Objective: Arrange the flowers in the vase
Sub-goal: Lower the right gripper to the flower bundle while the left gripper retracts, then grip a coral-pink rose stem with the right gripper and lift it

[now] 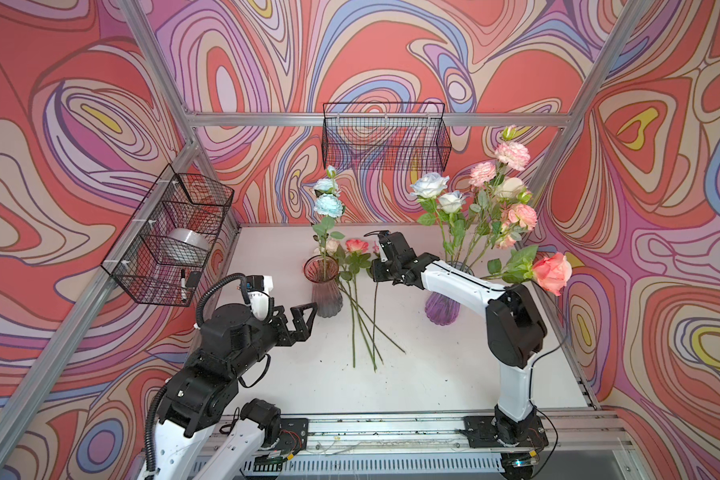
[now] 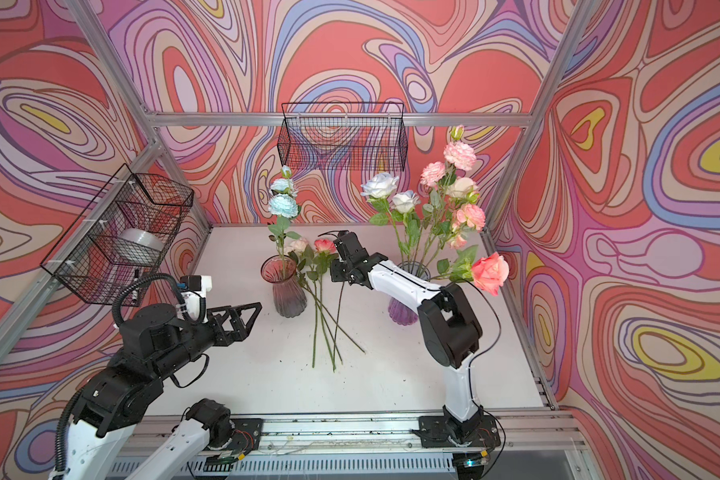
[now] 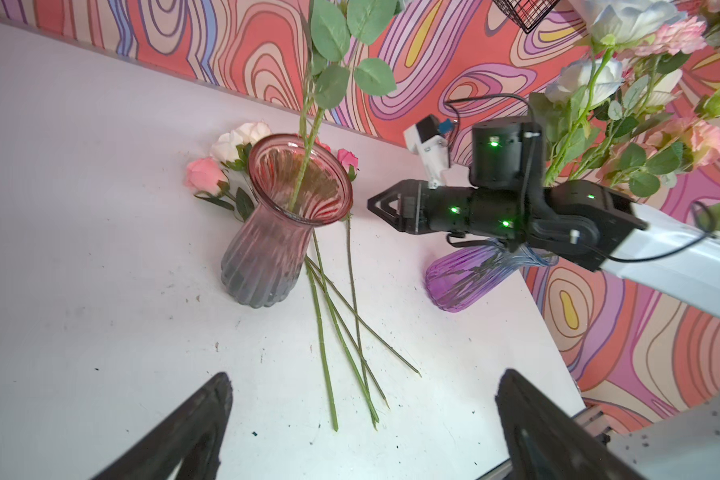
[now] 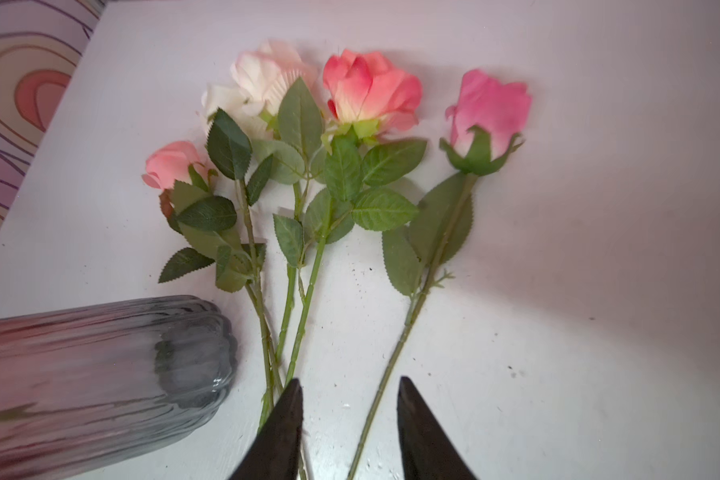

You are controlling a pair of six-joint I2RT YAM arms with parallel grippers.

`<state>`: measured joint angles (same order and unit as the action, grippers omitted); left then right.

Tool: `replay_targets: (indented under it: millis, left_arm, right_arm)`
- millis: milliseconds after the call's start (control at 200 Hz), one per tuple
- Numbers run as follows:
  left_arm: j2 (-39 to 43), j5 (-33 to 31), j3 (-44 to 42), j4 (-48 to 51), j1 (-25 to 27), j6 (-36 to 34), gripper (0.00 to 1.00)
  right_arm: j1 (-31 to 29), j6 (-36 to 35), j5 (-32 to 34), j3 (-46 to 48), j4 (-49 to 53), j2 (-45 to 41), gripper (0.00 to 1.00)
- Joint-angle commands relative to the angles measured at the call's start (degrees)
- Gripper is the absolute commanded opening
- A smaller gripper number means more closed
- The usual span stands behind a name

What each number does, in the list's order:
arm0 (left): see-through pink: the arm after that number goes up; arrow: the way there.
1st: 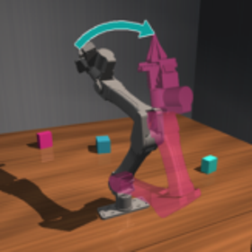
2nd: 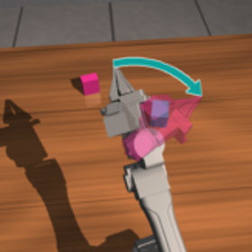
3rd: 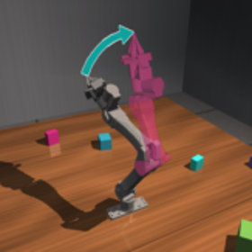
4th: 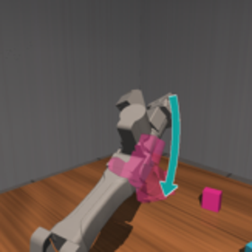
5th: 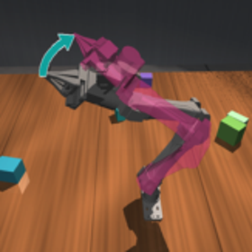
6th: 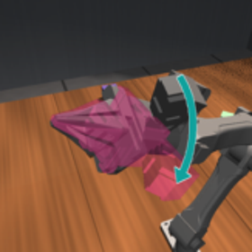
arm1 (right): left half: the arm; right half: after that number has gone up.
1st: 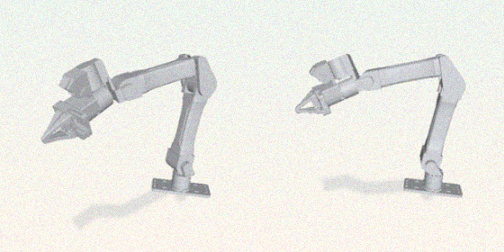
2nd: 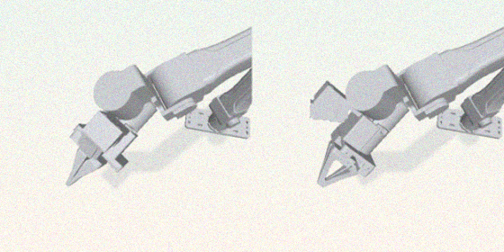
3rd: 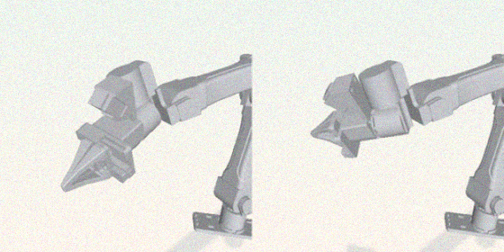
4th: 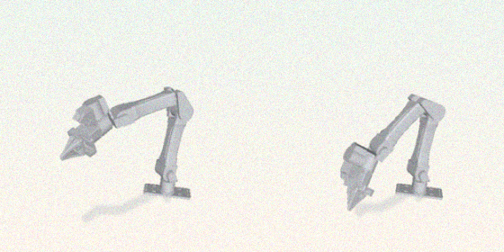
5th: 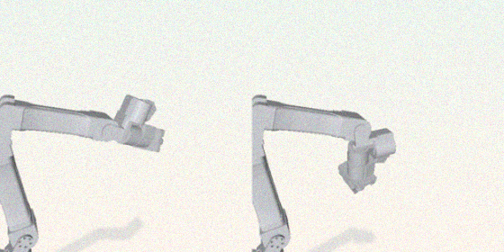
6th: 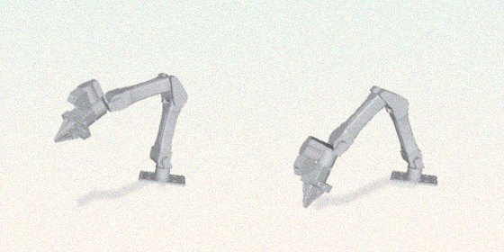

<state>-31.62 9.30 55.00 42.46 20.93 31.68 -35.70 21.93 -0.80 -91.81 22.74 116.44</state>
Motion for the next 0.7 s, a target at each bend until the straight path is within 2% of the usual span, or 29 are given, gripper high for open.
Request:
replay_targets:
  millis: [0,140,441,581,696]
  left_arm:
    - [2.3,2.8,-3.4,-3.4,-0.4,4.5,0.98]
    - [4.6,2.8,-5.3,-2.3,-0.4,5.1,0.98]
    - [9.8,3.1,-8.2,-0.5,-0.4,6.6,0.99]
    - [11.8,2.4,-7.5,1.6,-0.4,6.5,0.98]
    - [13.3,2.2,-7.0,3.2,-0.3,6.2,0.99]
  right_arm:
    - [-0.1,1.4,-4.7,-4.6,0.9,5.7,0.36]
    - [-0.3,2.4,-9.2,-7.8,0.5,10.5,0.36]
    - [-2.0,4.7,-9.8,-11.6,1.0,15.6,0.38]
    - [-2.8,5.9,-8.6,-13.2,1.8,18.5,0.33]
    - [-3.1,6.3,-7.7,-13.3,2.1,19.3,0.25]
